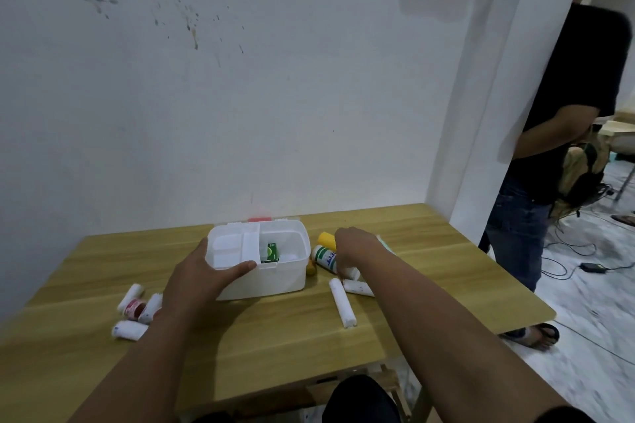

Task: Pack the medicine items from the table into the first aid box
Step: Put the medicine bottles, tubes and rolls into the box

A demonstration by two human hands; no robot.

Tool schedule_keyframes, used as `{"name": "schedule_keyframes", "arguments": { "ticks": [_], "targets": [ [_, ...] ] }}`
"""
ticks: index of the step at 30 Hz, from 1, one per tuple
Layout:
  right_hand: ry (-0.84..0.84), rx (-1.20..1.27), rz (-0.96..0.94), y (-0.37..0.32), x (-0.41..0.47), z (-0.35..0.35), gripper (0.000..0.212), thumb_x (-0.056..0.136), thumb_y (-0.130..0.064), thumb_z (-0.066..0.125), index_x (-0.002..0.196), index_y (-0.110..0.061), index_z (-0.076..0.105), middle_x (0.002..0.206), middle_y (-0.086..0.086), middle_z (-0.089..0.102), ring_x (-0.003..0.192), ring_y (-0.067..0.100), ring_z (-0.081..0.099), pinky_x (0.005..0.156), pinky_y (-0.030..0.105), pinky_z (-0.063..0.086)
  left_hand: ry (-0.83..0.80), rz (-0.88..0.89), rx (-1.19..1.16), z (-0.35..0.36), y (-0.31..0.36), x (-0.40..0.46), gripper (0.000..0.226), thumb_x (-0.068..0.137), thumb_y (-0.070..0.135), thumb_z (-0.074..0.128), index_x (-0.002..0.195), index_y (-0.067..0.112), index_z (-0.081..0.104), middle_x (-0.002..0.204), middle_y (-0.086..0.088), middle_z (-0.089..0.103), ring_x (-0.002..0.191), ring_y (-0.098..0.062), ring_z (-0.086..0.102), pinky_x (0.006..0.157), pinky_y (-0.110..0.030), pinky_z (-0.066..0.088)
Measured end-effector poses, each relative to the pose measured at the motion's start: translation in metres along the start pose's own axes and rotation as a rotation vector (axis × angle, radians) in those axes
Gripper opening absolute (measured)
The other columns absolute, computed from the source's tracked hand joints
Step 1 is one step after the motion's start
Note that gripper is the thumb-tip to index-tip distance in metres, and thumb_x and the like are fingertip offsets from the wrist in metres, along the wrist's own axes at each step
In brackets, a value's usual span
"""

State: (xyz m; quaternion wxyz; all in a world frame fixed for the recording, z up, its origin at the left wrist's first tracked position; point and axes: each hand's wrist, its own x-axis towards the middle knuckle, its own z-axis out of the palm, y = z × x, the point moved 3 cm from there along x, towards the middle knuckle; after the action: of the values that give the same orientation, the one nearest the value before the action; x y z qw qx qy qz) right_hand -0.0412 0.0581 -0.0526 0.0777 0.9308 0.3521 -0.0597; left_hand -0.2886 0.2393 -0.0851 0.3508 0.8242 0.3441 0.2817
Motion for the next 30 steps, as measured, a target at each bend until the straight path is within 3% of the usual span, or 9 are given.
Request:
{"name": "schedule_keyframes", "arguments": {
  "ticks": [4, 8, 12, 17, 22, 30],
  "targets": [
    [-0.015, 0.082, 0.012, 0.0, -0.002, -0.011, 0.05, 0.076, -0.024, 0.085, 0.116, -0.011, 0.058, 0.108, 0.005, 0.066, 0.095, 0.024, 0.065, 0.071, 0.035, 0.052, -0.005, -0.006, -0.005, 0.0, 0.0, 0.0, 0.104, 0.055, 0.082, 0.076, 0.143, 0.037, 0.043, 0.134, 0.001, 0.062, 0.108, -0.02, 0.056, 0.079, -0.041, 0.056],
    [0.036, 0.22, 0.013, 0.002, 0.0, -0.03, 0.025, 0.085, -0.02, 0.078, 0.093, -0.009, 0.057, 0.084, 0.007, 0.065, 0.079, 0.025, 0.07, 0.068, 0.035, 0.059, -0.001, -0.009, 0.008, 0.002, 0.0, 0.001, 0.103, 0.057, 0.077, 0.077, 0.144, 0.034, 0.043, 0.136, -0.001, 0.061, 0.106, -0.018, 0.052, 0.073, -0.037, 0.052],
    [0.104, 0.256, 0.011, 0.0, 0.003, -0.046, 0.023, 0.084, -0.013, 0.077, 0.078, -0.009, 0.056, 0.074, 0.009, 0.065, 0.077, 0.027, 0.074, 0.077, 0.041, 0.064, -0.031, -0.022, 0.022, 0.002, -0.003, 0.002, 0.111, 0.051, 0.086, 0.073, 0.145, 0.036, 0.041, 0.138, 0.0, 0.06, 0.113, -0.024, 0.057, 0.077, -0.04, 0.055],
    [0.12, 0.167, 0.019, 0.001, 0.0, -0.033, 0.029, 0.081, -0.023, 0.077, 0.08, -0.016, 0.049, 0.08, 0.001, 0.058, 0.075, 0.021, 0.062, 0.064, 0.032, 0.052, 0.006, -0.021, 0.03, 0.002, 0.0, 0.001, 0.106, 0.056, 0.08, 0.077, 0.146, 0.034, 0.043, 0.136, -0.002, 0.062, 0.111, -0.024, 0.057, 0.071, -0.037, 0.051],
    [0.12, 0.169, 0.03, 0.003, 0.0, -0.009, 0.03, 0.084, -0.026, 0.073, 0.097, -0.016, 0.048, 0.095, 0.003, 0.057, 0.083, 0.023, 0.056, 0.068, 0.033, 0.045, 0.009, -0.02, 0.038, 0.001, 0.0, 0.0, 0.105, 0.056, 0.079, 0.076, 0.146, 0.035, 0.043, 0.134, -0.001, 0.062, 0.1, -0.016, 0.049, 0.067, -0.034, 0.047],
    [0.091, 0.231, 0.044, 0.005, 0.008, 0.005, 0.037, 0.074, -0.02, 0.083, 0.091, -0.014, 0.05, 0.082, 0.002, 0.057, 0.077, 0.024, 0.06, 0.059, 0.03, 0.045, 0.003, -0.023, 0.038, 0.002, 0.001, 0.0, 0.107, 0.058, 0.077, 0.078, 0.148, 0.032, 0.042, 0.138, -0.004, 0.061, 0.118, -0.029, 0.057, 0.074, -0.039, 0.05]
  ]
}}
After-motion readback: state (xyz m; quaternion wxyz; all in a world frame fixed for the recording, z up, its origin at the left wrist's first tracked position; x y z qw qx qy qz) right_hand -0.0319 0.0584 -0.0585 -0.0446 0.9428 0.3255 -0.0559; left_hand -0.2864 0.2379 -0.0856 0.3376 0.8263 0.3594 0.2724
